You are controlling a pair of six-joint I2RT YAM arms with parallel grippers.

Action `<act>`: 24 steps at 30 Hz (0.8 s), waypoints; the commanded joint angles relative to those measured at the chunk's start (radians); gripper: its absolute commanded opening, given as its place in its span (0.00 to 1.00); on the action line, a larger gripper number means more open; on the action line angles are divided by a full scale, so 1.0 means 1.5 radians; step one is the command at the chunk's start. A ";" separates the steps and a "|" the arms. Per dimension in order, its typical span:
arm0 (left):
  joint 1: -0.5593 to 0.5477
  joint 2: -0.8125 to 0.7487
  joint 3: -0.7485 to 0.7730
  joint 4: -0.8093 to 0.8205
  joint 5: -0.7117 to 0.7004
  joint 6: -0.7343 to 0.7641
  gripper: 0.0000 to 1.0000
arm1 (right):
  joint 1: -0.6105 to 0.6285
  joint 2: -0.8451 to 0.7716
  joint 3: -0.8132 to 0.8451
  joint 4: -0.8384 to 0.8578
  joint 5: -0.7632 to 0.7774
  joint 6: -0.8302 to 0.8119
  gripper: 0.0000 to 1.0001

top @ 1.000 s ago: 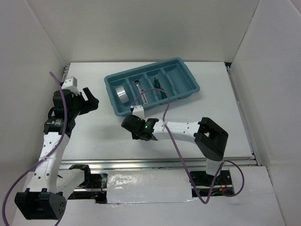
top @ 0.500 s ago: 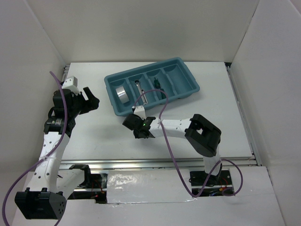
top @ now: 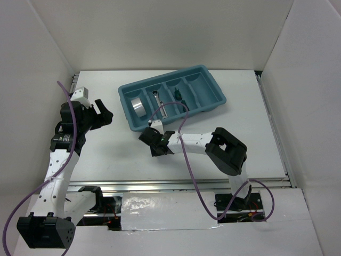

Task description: Sort the tools into containers

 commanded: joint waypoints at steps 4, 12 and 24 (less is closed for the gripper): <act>0.003 0.005 0.009 0.019 0.012 0.015 0.87 | -0.001 0.034 0.035 -0.003 -0.018 -0.002 0.38; 0.008 -0.002 0.019 0.004 0.000 0.021 0.87 | -0.006 0.021 0.036 -0.033 -0.055 0.003 0.05; 0.010 -0.025 0.029 -0.010 0.000 0.013 0.87 | -0.016 -0.272 -0.098 -0.070 -0.135 -0.066 0.00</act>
